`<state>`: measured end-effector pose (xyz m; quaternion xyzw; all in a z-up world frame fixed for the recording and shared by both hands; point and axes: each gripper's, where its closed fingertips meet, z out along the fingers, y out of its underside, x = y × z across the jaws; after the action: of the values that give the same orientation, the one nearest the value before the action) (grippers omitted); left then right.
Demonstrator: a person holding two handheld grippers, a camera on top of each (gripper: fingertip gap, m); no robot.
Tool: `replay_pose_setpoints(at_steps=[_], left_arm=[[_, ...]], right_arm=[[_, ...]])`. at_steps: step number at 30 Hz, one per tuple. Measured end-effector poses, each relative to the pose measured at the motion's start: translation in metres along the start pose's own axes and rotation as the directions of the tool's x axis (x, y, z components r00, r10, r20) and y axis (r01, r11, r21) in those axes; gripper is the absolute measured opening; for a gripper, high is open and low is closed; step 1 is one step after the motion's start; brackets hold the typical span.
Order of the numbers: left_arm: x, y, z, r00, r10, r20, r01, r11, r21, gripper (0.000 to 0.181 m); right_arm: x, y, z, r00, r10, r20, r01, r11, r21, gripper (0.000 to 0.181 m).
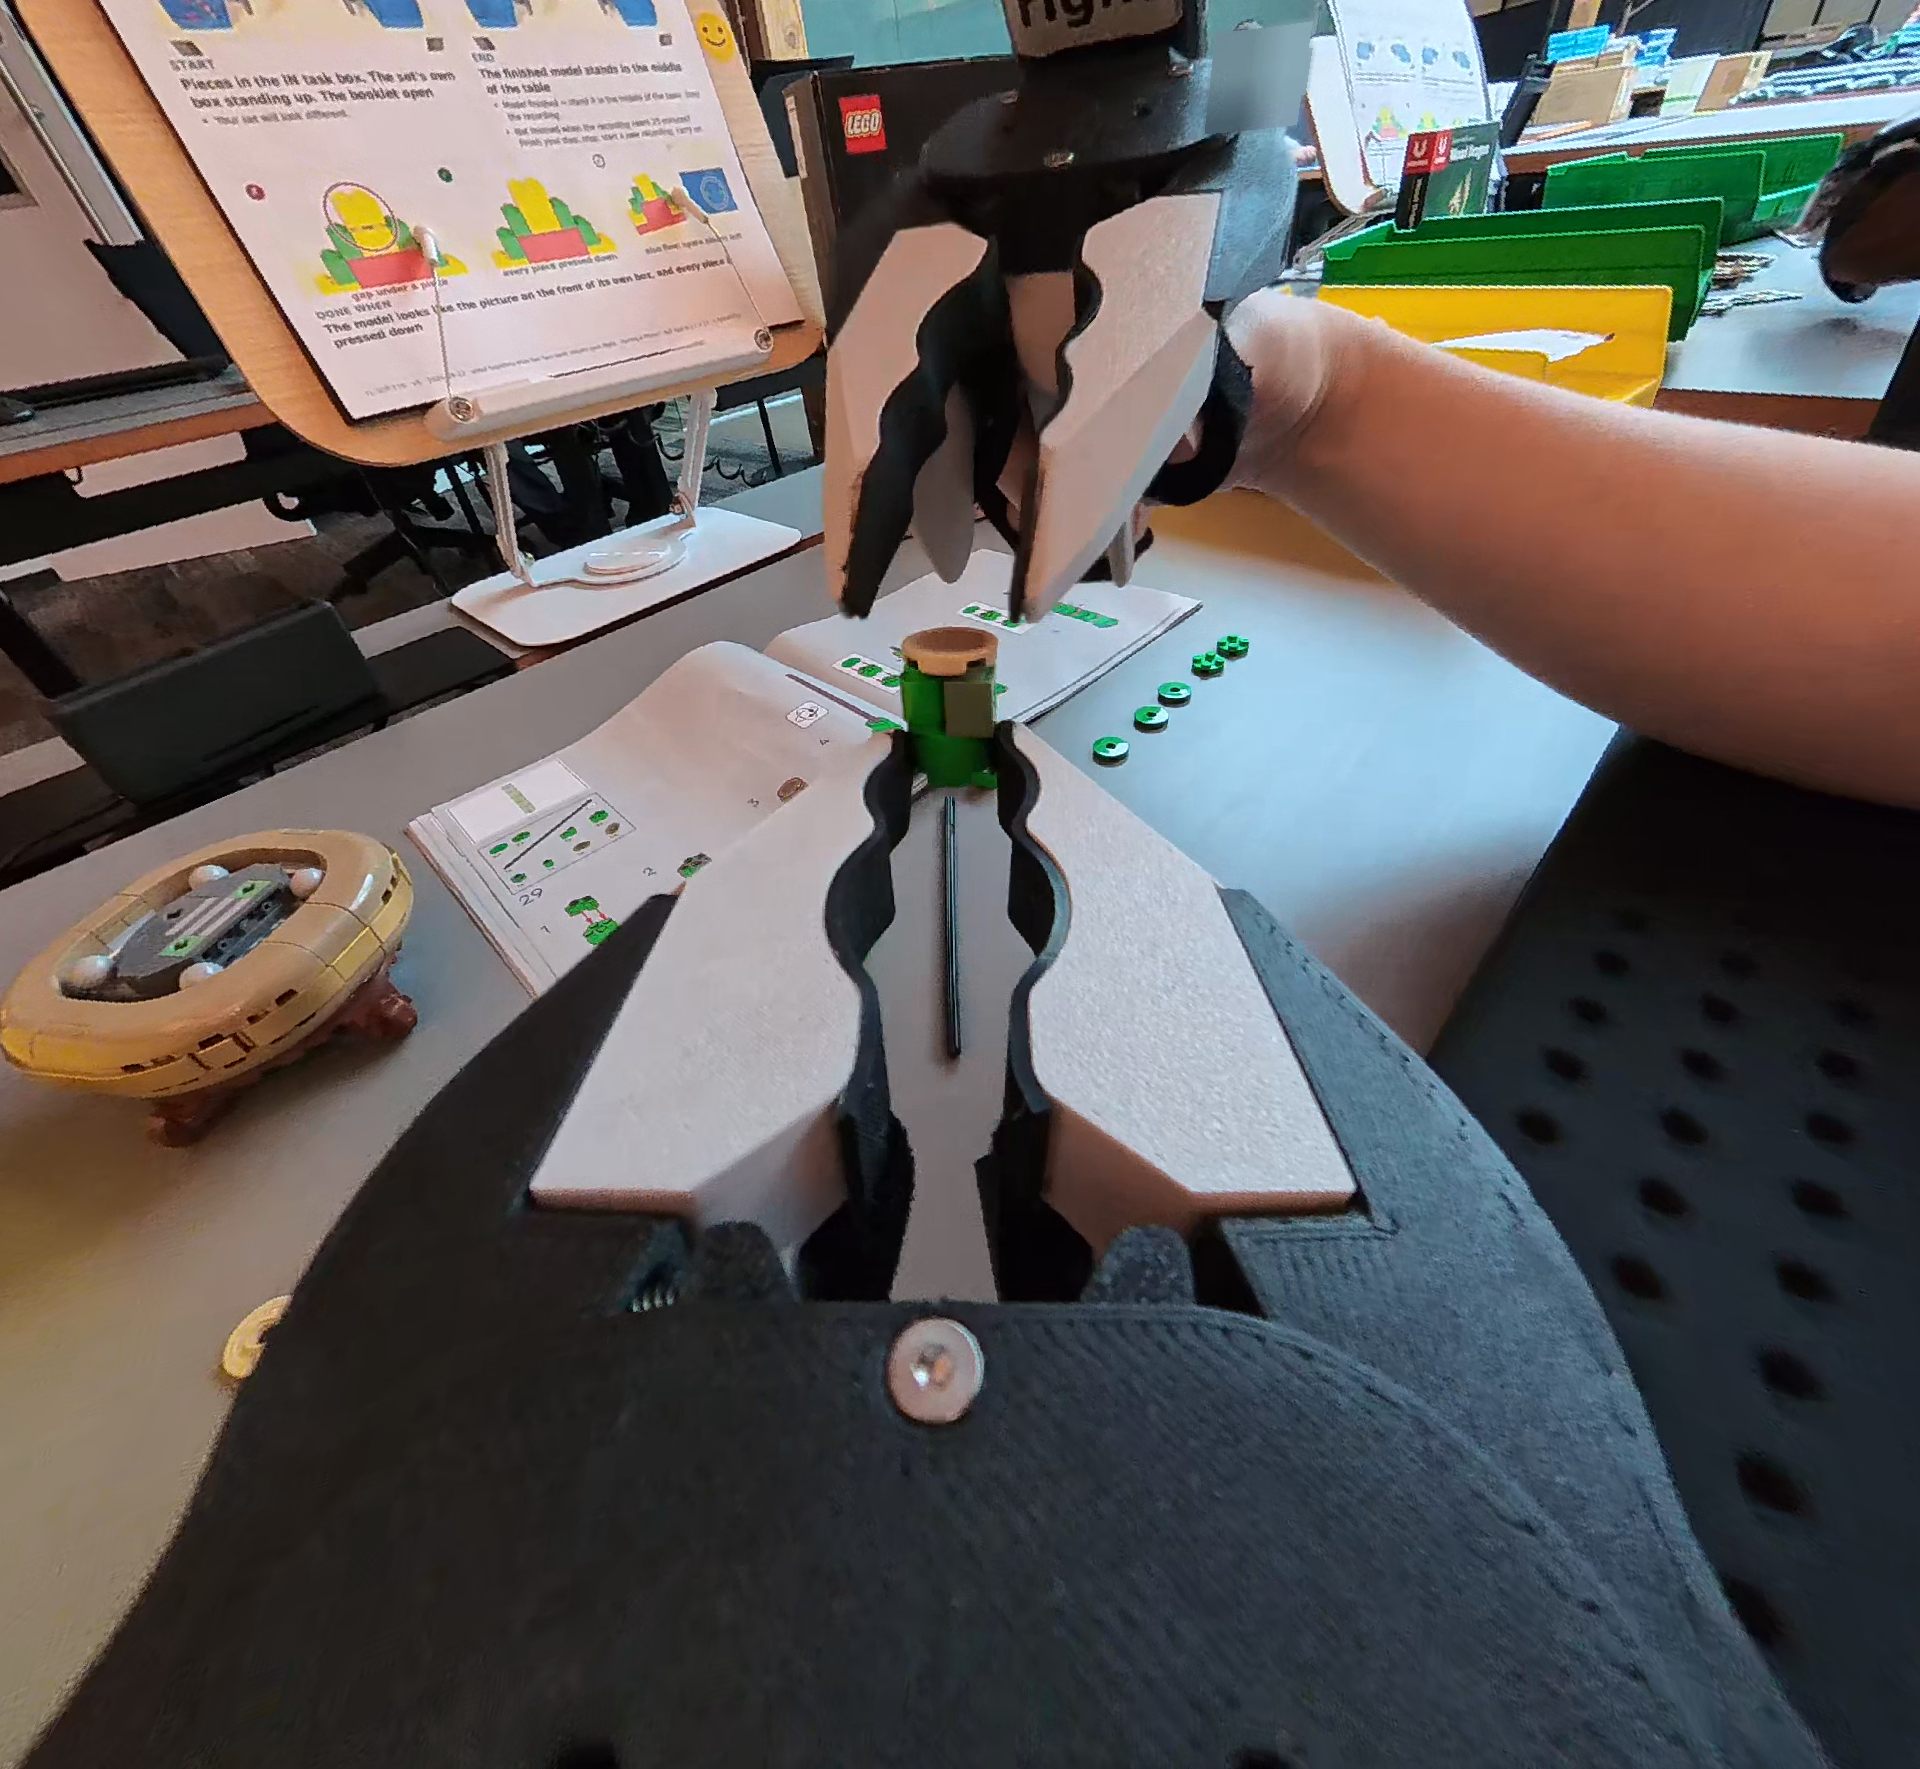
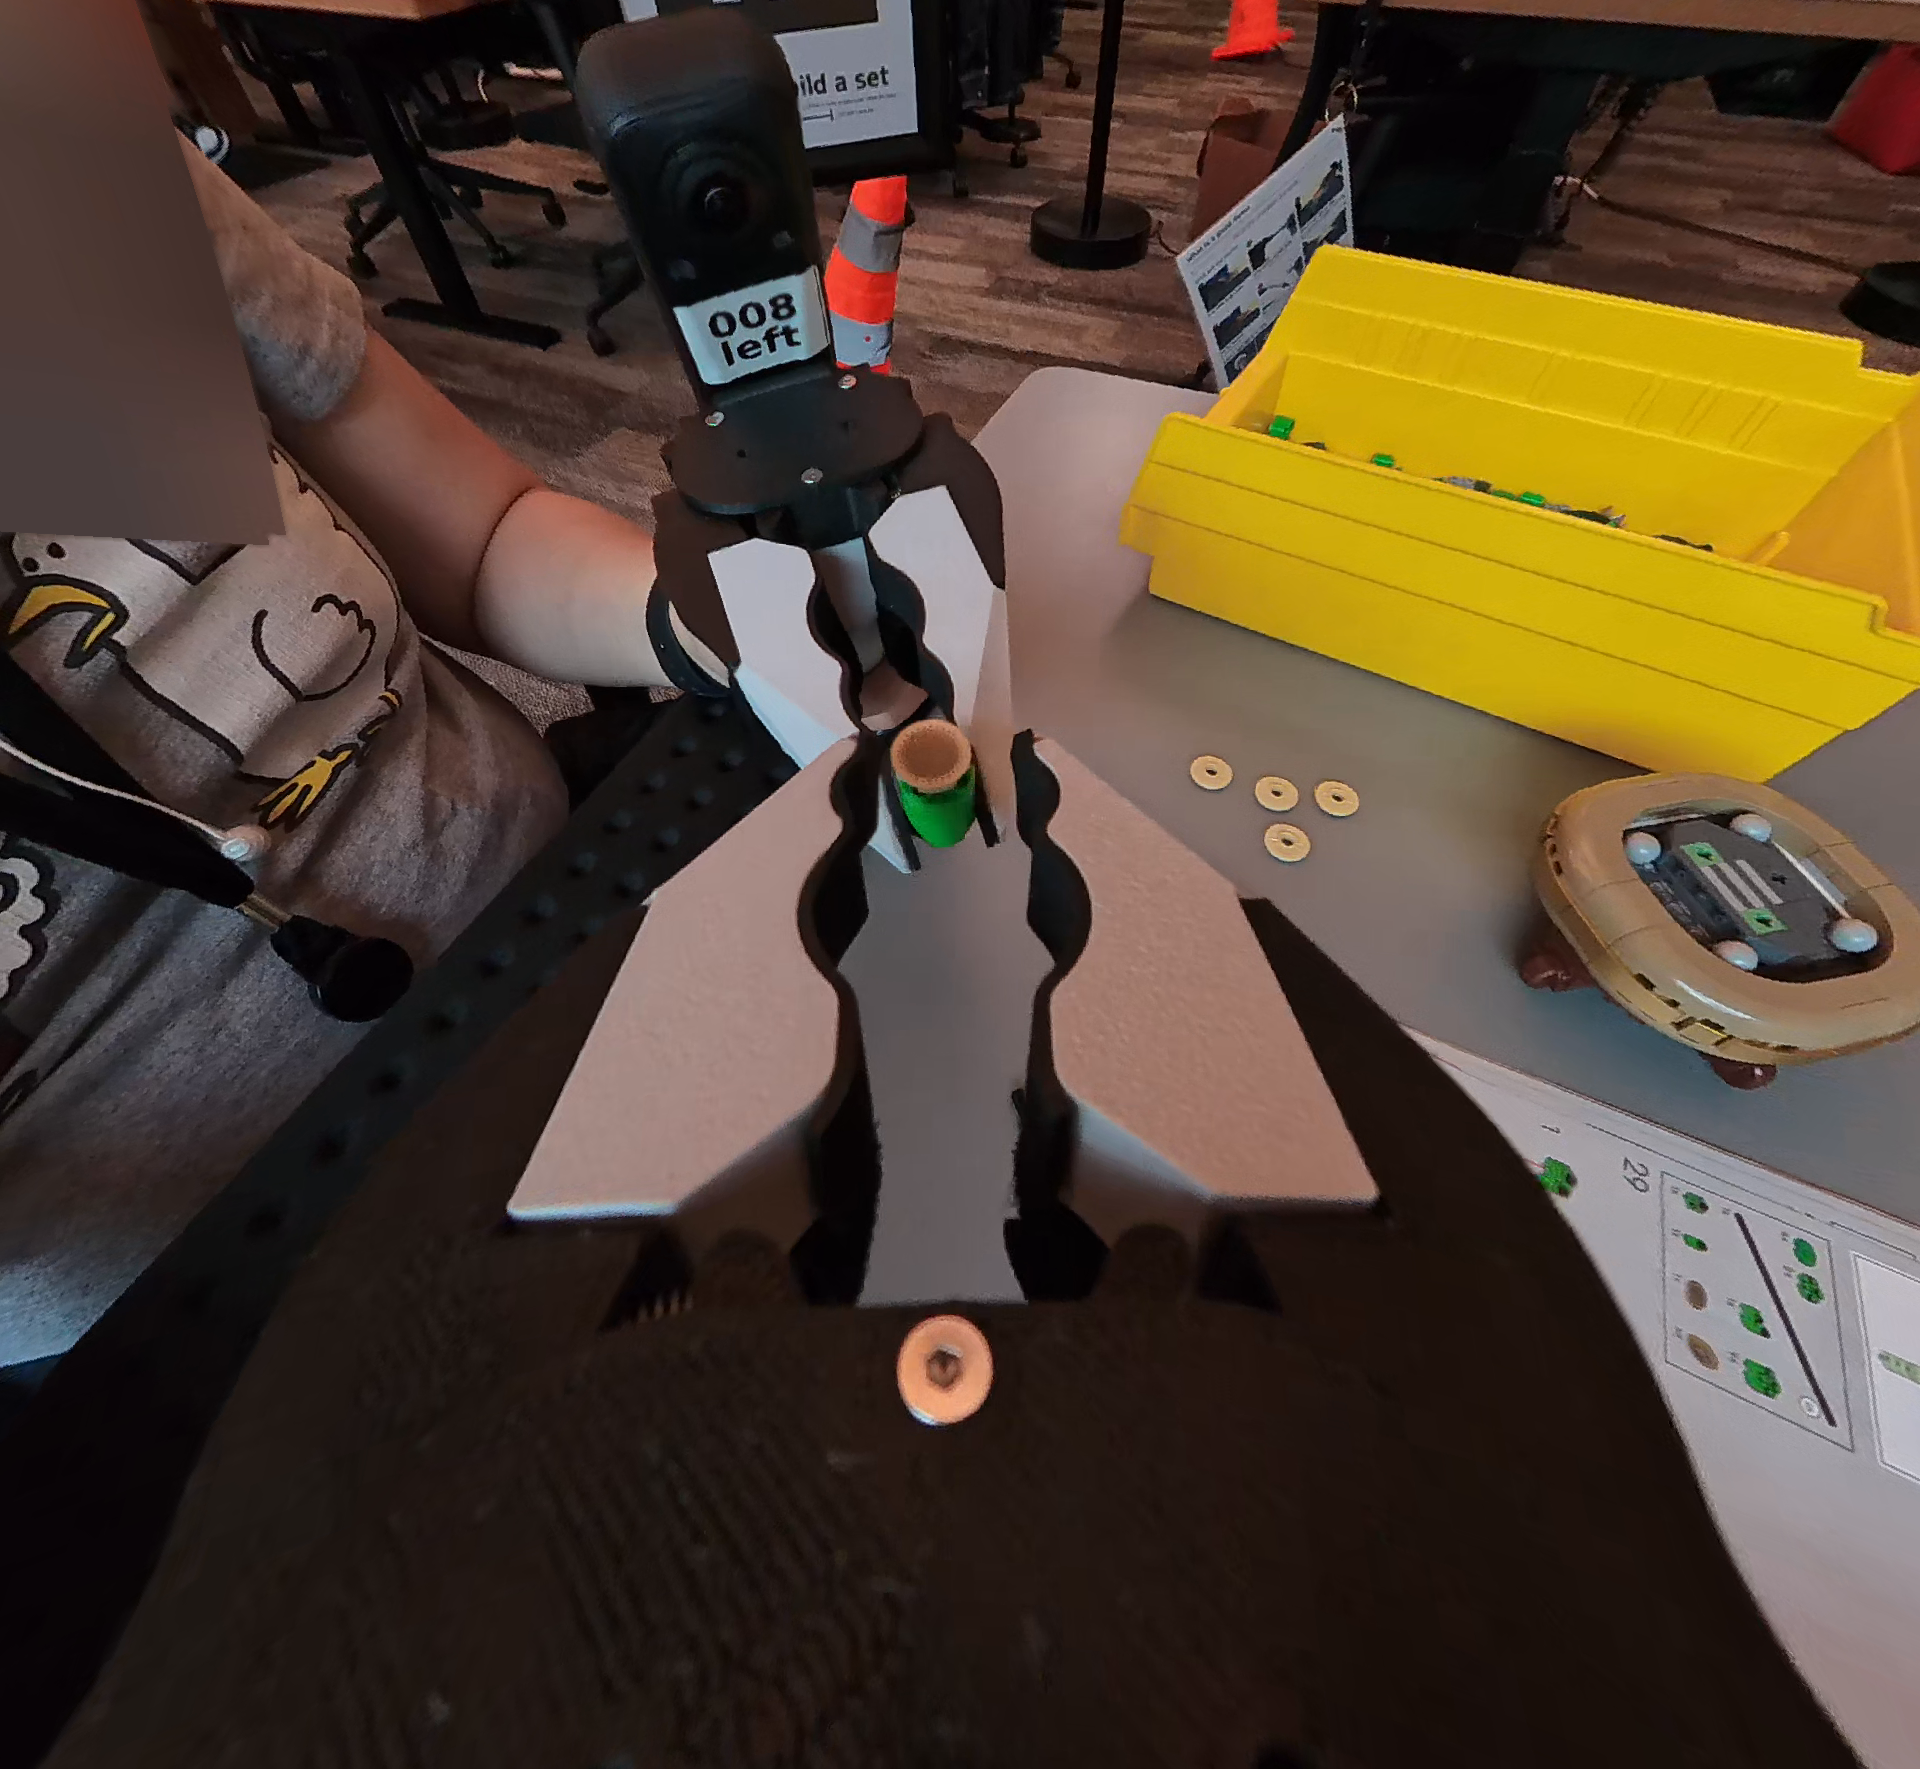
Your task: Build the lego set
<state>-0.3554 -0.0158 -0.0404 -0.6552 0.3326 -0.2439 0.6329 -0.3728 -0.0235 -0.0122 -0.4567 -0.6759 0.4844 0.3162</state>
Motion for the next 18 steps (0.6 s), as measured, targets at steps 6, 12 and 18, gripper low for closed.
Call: replay_pose_setpoints(at_steps=[6,12,18], left_arm=[[-0.0001,0.0002,0.0001,1.0,0.001,0.001,-0.001,1.0,-0.001,0.014],[0.0003,0.0004,0.0003,1.0,0.001,-0.001,-0.001,1.0,-0.003,0.014],[0.0006,-0.0005,-0.0002,1.0,0.002,-0.002,-0.002,1.0,0.002,0.014]], right_arm=[[-0.0032,0.0009,0.002,1.0,-0.003,0.026,0.003,1.0,0.007,0.019],[-0.0034,0.0014,0.0052,1.0,-0.003,0.025,0.003,1.0,0.001,0.019],[-0.0042,0.0016,0.0061,1.0,-0.006,0.03,0.006,1.0,-0.003,0.015]])
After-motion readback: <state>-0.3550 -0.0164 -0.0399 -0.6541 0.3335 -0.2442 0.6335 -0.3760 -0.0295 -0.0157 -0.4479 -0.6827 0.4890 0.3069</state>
